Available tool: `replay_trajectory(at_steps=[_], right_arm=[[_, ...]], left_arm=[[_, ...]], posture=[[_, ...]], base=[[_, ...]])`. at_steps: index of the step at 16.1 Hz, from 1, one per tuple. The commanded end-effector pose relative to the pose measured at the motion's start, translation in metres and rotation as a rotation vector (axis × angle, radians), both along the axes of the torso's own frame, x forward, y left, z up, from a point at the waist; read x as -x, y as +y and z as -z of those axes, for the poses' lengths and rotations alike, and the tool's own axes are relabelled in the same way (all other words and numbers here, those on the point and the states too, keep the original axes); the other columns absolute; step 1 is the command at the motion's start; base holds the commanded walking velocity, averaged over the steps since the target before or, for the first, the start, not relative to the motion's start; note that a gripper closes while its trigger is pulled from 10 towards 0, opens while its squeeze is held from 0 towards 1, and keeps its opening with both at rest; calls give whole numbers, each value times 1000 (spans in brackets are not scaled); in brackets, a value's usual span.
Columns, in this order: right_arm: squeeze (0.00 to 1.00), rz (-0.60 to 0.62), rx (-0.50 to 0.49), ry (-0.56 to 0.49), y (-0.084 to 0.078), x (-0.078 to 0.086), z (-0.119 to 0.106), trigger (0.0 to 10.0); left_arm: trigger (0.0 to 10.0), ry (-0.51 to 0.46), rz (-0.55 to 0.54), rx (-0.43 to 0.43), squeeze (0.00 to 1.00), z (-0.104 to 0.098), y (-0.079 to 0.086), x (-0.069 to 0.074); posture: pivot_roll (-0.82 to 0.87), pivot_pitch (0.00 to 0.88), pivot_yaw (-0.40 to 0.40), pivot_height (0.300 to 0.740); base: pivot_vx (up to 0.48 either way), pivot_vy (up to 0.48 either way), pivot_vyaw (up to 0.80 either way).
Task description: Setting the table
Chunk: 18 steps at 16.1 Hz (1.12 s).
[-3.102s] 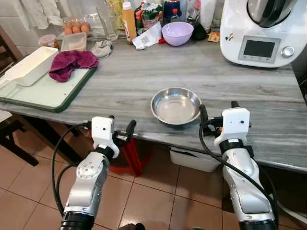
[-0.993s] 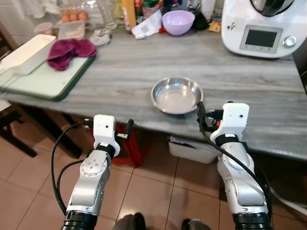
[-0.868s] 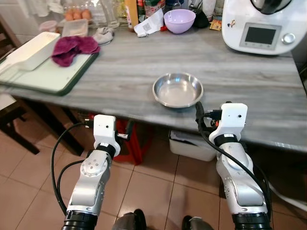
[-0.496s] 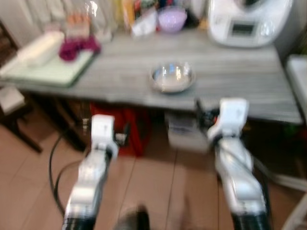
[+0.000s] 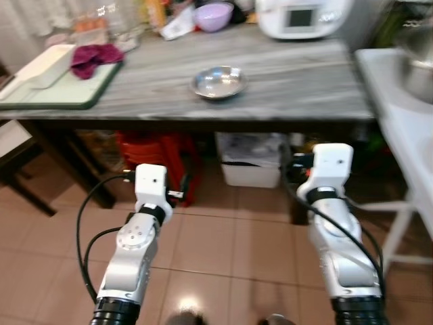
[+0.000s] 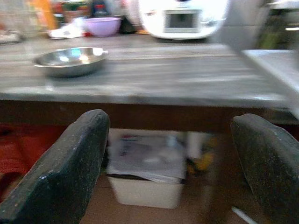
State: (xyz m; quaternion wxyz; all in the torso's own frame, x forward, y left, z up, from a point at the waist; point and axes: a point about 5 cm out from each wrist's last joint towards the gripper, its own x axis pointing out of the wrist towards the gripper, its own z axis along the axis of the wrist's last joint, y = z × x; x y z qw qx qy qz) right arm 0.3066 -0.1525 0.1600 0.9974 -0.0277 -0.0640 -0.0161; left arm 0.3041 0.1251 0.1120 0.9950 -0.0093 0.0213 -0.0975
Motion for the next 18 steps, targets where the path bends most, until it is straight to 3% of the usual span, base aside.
replay_trajectory(at_steps=[1,6,10,18], right_arm=[[0,-32,-19,3,10,0,1,10000],[0,-20,-20,2,9,0,2,10000],[0,-24,-20,-4,11,0,2,10000],[0,-27,-20,0,12,3,4,10000]], left_arm=[[10000,14,-28,-17,0,4,10,2],[10000,5,-13,-24,0,3,9,2],[10000,-28,27,12,0,-2,10,3],[10000,-40,50,0,0,-5,8,5]], posture=[[-97,127,96,740],[-95,130,102,740],[-95,131,105,740],[-87,145,108,740]], base=[[-311,0,0],[-291,0,0],[0,0,0],[0,0,0]])
